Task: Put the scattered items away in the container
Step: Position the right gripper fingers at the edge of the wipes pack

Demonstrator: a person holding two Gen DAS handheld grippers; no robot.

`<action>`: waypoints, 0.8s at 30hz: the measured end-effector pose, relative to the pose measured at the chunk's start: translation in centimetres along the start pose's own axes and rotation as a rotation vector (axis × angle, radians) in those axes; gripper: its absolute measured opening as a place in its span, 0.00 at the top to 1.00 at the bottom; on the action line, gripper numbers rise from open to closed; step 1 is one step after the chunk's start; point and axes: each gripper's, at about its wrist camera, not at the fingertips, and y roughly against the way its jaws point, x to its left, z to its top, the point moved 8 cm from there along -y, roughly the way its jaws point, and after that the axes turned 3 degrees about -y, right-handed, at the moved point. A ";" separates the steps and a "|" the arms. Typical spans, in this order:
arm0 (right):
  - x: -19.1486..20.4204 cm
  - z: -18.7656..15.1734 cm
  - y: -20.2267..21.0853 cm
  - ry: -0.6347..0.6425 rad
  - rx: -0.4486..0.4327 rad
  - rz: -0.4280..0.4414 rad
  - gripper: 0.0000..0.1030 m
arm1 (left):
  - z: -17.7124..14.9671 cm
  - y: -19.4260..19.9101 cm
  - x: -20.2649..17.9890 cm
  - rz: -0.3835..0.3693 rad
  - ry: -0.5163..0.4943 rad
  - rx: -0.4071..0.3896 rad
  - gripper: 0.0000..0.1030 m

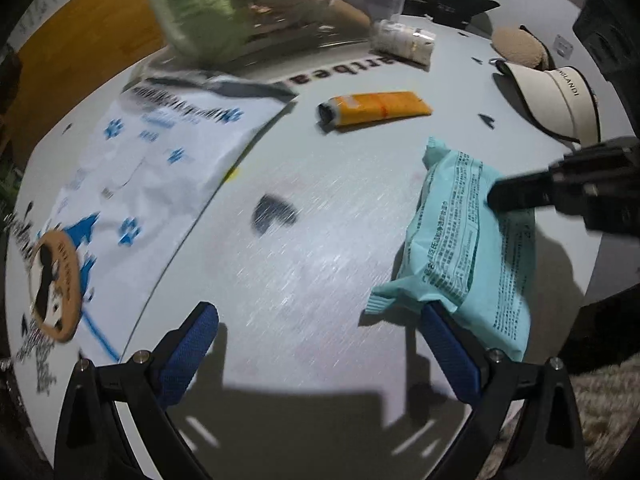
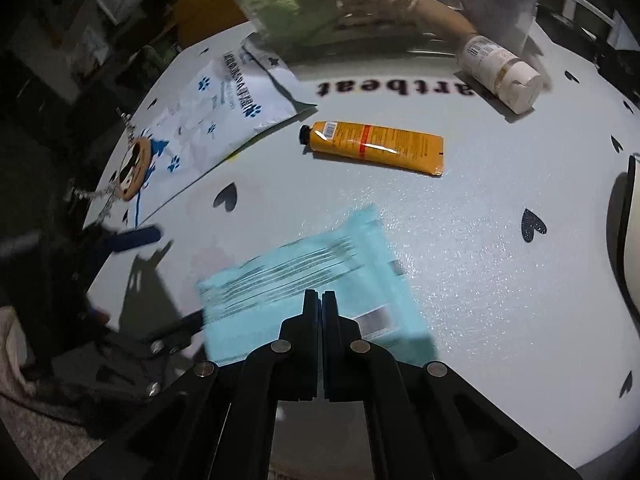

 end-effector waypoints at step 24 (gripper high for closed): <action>-3.8 -1.0 0.7 -0.141 -0.017 0.050 1.00 | 4.9 -0.2 -4.3 -0.111 0.032 -0.071 0.02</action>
